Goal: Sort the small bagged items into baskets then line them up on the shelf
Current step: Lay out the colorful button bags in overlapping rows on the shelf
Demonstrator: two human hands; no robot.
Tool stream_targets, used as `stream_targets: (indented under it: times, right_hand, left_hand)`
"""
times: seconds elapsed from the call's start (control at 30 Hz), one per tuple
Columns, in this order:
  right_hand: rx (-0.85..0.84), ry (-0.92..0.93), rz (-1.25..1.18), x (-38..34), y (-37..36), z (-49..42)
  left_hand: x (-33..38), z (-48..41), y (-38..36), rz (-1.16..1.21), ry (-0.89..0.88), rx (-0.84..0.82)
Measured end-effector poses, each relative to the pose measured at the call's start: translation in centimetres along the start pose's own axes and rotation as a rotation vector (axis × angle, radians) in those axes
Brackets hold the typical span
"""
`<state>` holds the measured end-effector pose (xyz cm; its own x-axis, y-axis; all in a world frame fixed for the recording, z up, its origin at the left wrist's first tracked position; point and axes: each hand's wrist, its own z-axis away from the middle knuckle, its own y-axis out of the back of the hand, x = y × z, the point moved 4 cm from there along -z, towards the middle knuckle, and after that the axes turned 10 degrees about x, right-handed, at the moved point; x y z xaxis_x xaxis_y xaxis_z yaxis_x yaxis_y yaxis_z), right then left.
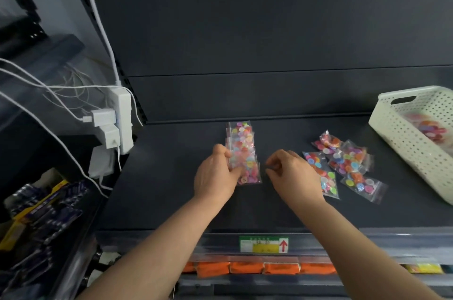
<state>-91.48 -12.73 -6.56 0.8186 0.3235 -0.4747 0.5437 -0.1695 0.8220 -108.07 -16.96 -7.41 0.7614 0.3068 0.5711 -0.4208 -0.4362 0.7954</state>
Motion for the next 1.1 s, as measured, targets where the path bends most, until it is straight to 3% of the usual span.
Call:
stream_targets:
  times: [0.17,0.3,0.63,0.77,0.87,1.1]
  right_hand:
    - [0.070,-0.019,0.147,4.0,3.2,-0.2]
    - [0.022,-0.121,0.229,8.1,5.4,-0.5]
    - [-0.097,-0.110,0.157,12.2,6.5,-0.2]
    - [-0.213,0.031,-0.100,11.3,6.5,-0.7]
    - [-0.351,-0.073,-0.352,10.8,5.9,-0.6]
    - [-0.322,-0.363,-0.776,11.0,5.2,-0.2]
  left_hand:
    - [5.4,0.8,-2.1,0.088,-0.091,-0.194]
    - [9.0,2.2,-5.1,0.022,-0.120,-0.364]
    - [13.2,4.0,-8.7,-0.055,-0.087,-0.361]
    - [13.7,3.0,-6.8,0.133,-0.124,-0.307]
    - [13.6,2.6,-5.7,0.223,-0.126,-0.306]
    - [11.3,2.9,-4.2,0.489,0.112,-0.210]
